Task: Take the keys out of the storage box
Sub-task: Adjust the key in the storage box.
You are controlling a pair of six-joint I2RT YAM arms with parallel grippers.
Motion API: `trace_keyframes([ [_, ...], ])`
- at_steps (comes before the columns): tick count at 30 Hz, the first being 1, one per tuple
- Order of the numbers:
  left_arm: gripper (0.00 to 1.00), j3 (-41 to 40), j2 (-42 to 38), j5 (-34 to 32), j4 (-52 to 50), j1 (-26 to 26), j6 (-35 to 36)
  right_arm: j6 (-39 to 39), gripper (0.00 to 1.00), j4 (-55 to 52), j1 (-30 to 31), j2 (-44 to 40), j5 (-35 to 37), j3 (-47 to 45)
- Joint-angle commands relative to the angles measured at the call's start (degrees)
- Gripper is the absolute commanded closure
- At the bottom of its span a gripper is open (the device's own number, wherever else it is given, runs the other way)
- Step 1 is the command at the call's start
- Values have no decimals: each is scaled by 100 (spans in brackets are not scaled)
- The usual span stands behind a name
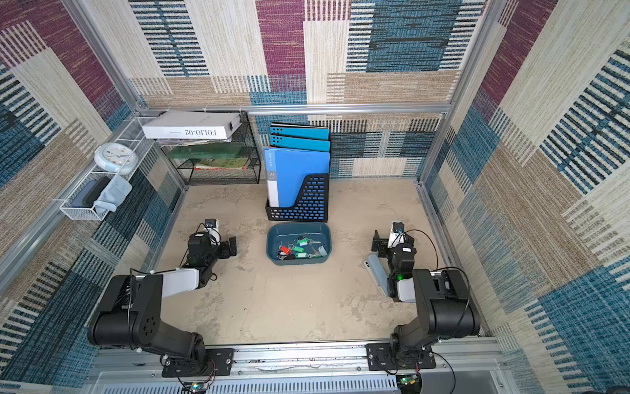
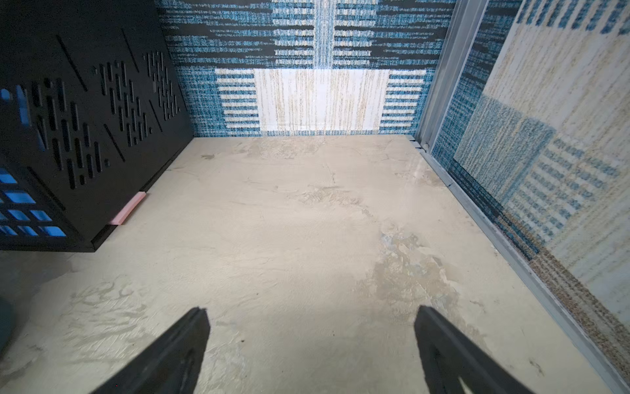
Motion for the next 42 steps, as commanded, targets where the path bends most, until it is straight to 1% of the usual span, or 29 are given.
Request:
trace_keyframes([
  [1, 1, 37, -15, -58, 69, 8, -14, -5, 1, 164, 5, -10, 34, 14],
  [19, 0, 31, -25, -63, 65, 8, -18, -1, 1, 164, 7, -16, 32, 9],
  [21, 0, 49, -71, -229, 66, -20, -35, -14, 1, 177, -1, -21, 37, 5],
  [22, 0, 210, -201, -405, -363, -59, -79, -10, 1, 186, 7, -30, 41, -4],
  [24, 0, 855, -499, -658, -1761, -80, -228, -77, 1, 1, 11, -124, -8, 74],
  [25, 1, 1019, -577, -589, -2046, -80, -193, -98, 1, -202, 15, -228, -14, 140],
  [26, 0, 1048, -672, -512, -2145, -89, -169, -82, 1, -460, 15, -350, 3, 276],
  [28, 0, 963, -1038, -351, -2149, -115, -243, -45, 1, -1851, 25, -679, 23, 851],
  [29, 1, 874, -1290, -358, -2127, -124, -400, 13, 1, -2239, 24, -819, -21, 1102],
  [31, 0, 946, -1771, -798, -2635, -124, -1047, 303, 1, -2668, 25, -1123, -245, 1290],
  [33, 1, 1533, -2115, -1512, -4078, -124, -1966, 485, 1, -2746, 25, -1588, -769, 1255],
  [34, 1, 1758, -2202, -1624, -4505, -124, -1960, 541, 1, -2790, 25, -1811, -952, 1223],
  [35, 1, 1880, -2284, -1767, -4747, -132, -2221, 766, 1, -2864, 24, -2092, -1045, 1189],
  [36, 1, 1807, -2372, -1831, -4787, -126, -2563, 1114, 1, -2940, 25, -2362, -998, 1166],
  [37, 1, 1660, -2449, -1735, -4604, -124, -2697, 1469, 1, -3072, 25, -2571, -786, 1148],
  [38, 1, 1464, -2546, -1468, -4272, -120, -2701, 2248, 1, -3356, 25, -2806, -190, 1107],
  [39, 1, 1362, -2635, -1132, -4124, -121, -2660, 2869, 1, -3571, 1, -2973, 304, 1049],
  [40, 1, 1308, -2689, -830, -3999, -121, -2529, 2907, 1, -3461, -19, -3043, 305, 967],
  [41, 1, 1331, -2731, -515, -4010, -124, -2342, 2541, 1, -3309, -28, -3040, -229, 962],
  [42, 1, 1416, -2751, -354, -4149, -132, -2214, 2317, 1, -3318, -33, -2929, -793, 1057],
])
